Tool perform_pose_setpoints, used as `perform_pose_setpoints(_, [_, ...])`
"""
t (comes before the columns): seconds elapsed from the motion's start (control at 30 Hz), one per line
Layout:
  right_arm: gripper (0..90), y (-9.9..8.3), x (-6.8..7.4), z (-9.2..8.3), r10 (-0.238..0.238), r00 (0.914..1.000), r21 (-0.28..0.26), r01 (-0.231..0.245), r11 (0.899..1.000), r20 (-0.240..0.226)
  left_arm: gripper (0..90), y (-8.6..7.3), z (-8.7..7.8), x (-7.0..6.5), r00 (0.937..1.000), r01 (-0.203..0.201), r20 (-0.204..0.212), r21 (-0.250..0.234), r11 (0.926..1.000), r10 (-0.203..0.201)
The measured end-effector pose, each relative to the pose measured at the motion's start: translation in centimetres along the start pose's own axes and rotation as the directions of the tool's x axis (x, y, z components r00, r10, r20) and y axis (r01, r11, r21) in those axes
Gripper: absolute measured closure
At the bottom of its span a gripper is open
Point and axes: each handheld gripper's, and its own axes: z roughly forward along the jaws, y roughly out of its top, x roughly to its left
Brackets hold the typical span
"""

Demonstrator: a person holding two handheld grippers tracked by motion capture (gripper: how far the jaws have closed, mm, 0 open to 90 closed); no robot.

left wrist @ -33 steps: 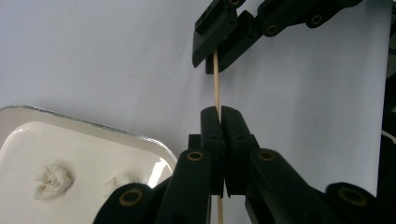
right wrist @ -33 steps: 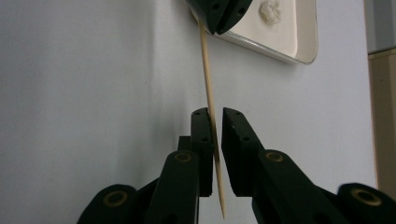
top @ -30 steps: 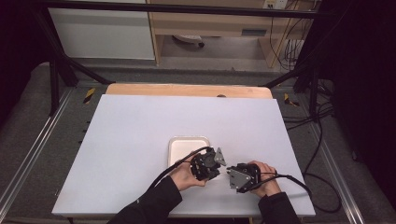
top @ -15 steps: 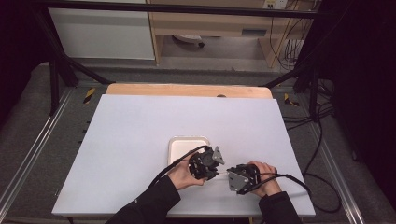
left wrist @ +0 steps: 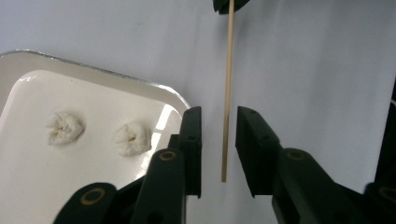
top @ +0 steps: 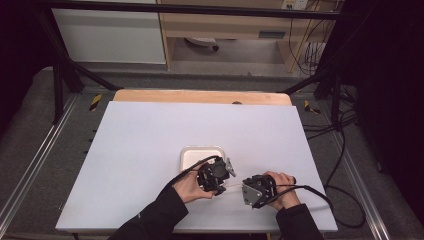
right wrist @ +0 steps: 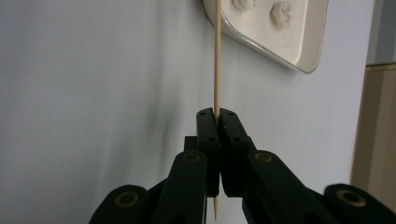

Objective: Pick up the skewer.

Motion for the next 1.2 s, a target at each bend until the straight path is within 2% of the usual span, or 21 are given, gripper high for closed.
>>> perform_pose_setpoints(0.23, [88.9, 0.3, -0.1, 0.0, -0.024, 0.9997, 0.009, 0.024, 1.000, 0.002, 83.6, 0.1, 0.6, -0.2, 0.9997, 0.006, 0.024, 0.030, 0.9995, -0.006])
perform_pose_setpoints(0.37, [88.9, 0.3, -0.2, 0.0, -0.042, 0.9991, 0.007, 0.042, 0.999, 0.005, 87.4, 0.2, 0.9, -0.4, 0.9998, -0.001, 0.021, 0.035, 0.9994, 0.000])
perform_pose_setpoints(0.73, [88.4, 0.3, -0.1, -0.2, -0.037, 0.9993, 0.008, 0.036, 0.999, 0.011, 88.6, 0.2, 1.0, -0.7, 0.9998, -0.017, -0.004, 0.035, 0.9992, 0.018])
perform_pose_setpoints(0.83, [86.8, 0.3, -0.2, -0.3, -0.018, 0.9997, -0.003, 0.018, 1.000, 0.014, 88.6, 0.0, 0.9, -0.6, 0.9999, -0.016, -0.001, 0.029, 0.9994, 0.016])
perform_pose_setpoints(0.93, [78.6, 0.1, -0.4, -0.5, 0.067, 0.9976, -0.027, -0.067, 0.997, 0.017, 88.5, -0.4, 0.8, -0.5, 0.9999, -0.010, -0.007, 0.015, 0.9998, 0.010])
perform_pose_setpoints(1.0, [72.0, -0.2, -0.5, -0.7, 0.153, 0.9880, -0.045, -0.152, 0.987, 0.020, 88.5, -0.9, 0.6, -0.4, 0.9999, -0.005, -0.014, 0.011, 0.9999, 0.005])
perform_pose_setpoints(1.1, [60.4, -0.9, -0.9, -1.0, 0.266, 0.9633, -0.076, -0.263, 0.962, 0.034, 88.5, -1.6, 0.3, -0.1, 0.9997, 0.006, -0.026, 0.001, 1.0000, -0.006])
perform_pose_setpoints(1.13, [55.9, -1.2, -0.9, -1.1, 0.312, 0.9494, -0.086, -0.308, 0.948, 0.037, 88.5, -1.9, 0.2, 0.0, 0.9995, 0.011, -0.029, -0.005, 0.9999, -0.011])
perform_pose_setpoints(1.2, [48.0, -1.8, -1.0, -1.3, 0.414, 0.9095, -0.109, -0.408, 0.906, 0.037, 88.5, -2.4, -0.1, 0.3, 0.9990, 0.027, -0.036, -0.011, 0.9996, -0.028])
